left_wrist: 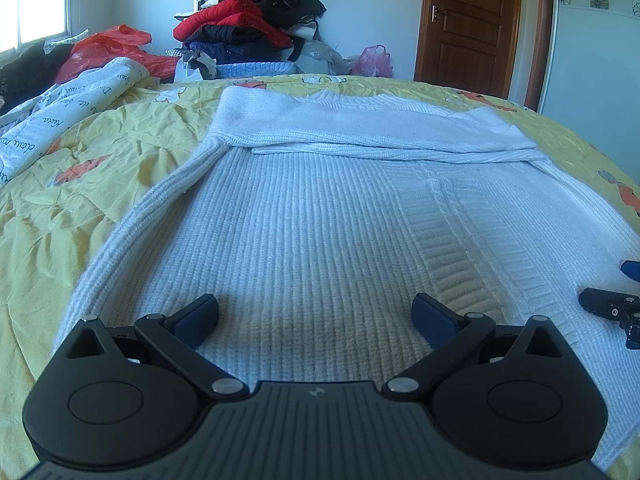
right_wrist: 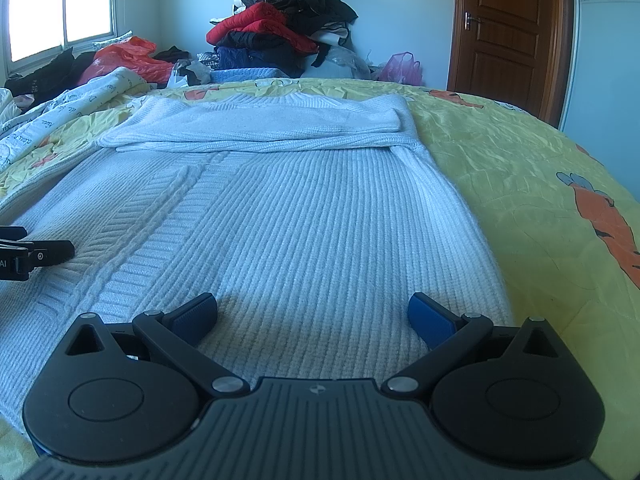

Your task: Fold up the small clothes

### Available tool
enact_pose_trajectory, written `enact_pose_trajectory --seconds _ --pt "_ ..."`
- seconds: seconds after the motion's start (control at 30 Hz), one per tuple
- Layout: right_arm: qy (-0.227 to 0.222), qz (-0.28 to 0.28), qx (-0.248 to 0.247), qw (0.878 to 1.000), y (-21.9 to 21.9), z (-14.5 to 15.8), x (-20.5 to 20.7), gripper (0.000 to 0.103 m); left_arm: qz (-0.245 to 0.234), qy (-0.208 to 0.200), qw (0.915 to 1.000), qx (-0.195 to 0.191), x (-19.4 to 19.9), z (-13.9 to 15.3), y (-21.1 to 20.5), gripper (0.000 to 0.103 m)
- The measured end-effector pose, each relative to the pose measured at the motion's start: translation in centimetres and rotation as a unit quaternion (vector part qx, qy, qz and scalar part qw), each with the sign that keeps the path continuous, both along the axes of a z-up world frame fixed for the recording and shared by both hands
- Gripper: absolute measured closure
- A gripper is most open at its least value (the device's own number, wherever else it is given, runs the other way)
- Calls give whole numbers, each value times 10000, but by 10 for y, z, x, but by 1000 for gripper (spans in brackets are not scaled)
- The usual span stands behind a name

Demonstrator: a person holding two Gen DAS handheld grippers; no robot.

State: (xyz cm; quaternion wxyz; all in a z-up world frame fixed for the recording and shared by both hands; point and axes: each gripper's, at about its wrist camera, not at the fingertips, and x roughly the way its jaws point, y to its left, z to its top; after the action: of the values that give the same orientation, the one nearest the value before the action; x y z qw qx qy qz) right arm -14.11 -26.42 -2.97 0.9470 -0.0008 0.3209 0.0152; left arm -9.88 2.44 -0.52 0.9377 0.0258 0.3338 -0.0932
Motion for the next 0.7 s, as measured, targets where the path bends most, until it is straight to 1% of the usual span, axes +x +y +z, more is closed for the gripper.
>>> enact_pose_trajectory --seconds 0.37,0.47,0.57,0.63,0.7 --pt "-2 -2 10 10000 0 0 0 1 6 -2 10000 14 0 0 1 0" --pt "0 28 -1 10000 0 1 -2 1 -12 8 9999 106 -2 2 -1 0" --pt "25 177 -114 9998 3 4 -13 0 -44 0 9996 291 -16 5 -3 0" --pt "45 311 -98 9995 2 6 -28 0 -79 9 9995 305 -30 6 1 0" --pt "64 538 -121 9985 -1 8 -47 0 -162 -17 9996 211 -49 8 11 0"
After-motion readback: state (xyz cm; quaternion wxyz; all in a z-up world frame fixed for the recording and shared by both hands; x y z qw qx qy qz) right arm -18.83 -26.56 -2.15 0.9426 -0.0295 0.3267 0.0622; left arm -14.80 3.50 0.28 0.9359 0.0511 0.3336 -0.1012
